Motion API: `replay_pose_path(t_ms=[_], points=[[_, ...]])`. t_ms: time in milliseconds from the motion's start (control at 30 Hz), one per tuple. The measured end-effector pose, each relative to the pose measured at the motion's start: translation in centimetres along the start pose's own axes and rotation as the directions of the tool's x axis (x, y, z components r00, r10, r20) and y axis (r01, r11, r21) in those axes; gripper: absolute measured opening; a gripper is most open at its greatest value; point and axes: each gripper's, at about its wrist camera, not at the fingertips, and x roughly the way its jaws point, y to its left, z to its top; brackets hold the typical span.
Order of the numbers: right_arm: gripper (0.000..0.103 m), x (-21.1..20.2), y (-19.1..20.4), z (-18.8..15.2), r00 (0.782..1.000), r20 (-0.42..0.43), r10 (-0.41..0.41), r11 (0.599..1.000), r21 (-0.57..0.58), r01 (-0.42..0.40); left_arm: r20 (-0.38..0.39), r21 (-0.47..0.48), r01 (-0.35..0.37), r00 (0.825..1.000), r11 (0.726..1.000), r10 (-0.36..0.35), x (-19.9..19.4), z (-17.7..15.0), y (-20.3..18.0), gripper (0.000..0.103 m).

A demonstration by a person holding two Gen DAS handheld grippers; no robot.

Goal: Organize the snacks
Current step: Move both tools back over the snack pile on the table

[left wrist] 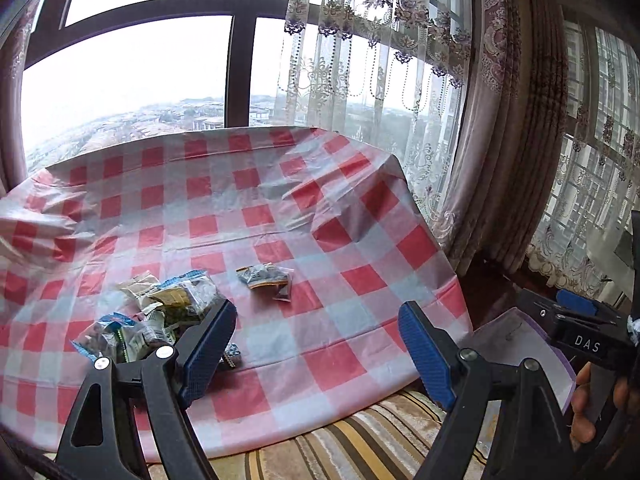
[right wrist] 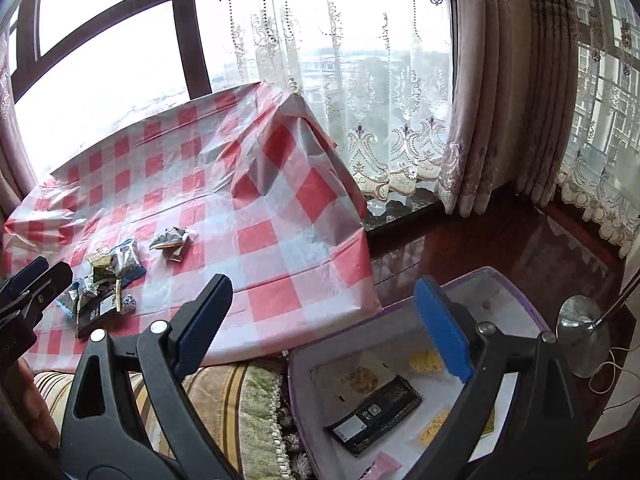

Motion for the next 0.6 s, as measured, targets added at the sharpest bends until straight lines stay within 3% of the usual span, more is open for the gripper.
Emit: replay_pose_path(t_ms=[267, 600], points=[[0.093, 1.7, 4.5, 2.0, 0.998, 0.02, 0.068, 0.997, -0.027, -0.067, 0.059, -0.075, -0.086, 0.994, 0.993, 0.09, -0.5, 0.9, 6.3, 0.084], [0.093, 5.1, 9.5, 5.2, 0.993, 0.044, 0.109, 0.993, -0.041, -0.107, 0.038, -0.217, -0.157, 0.985, 0.964, 0.169, 0.5, 1.6, 14.0, 0.084]])
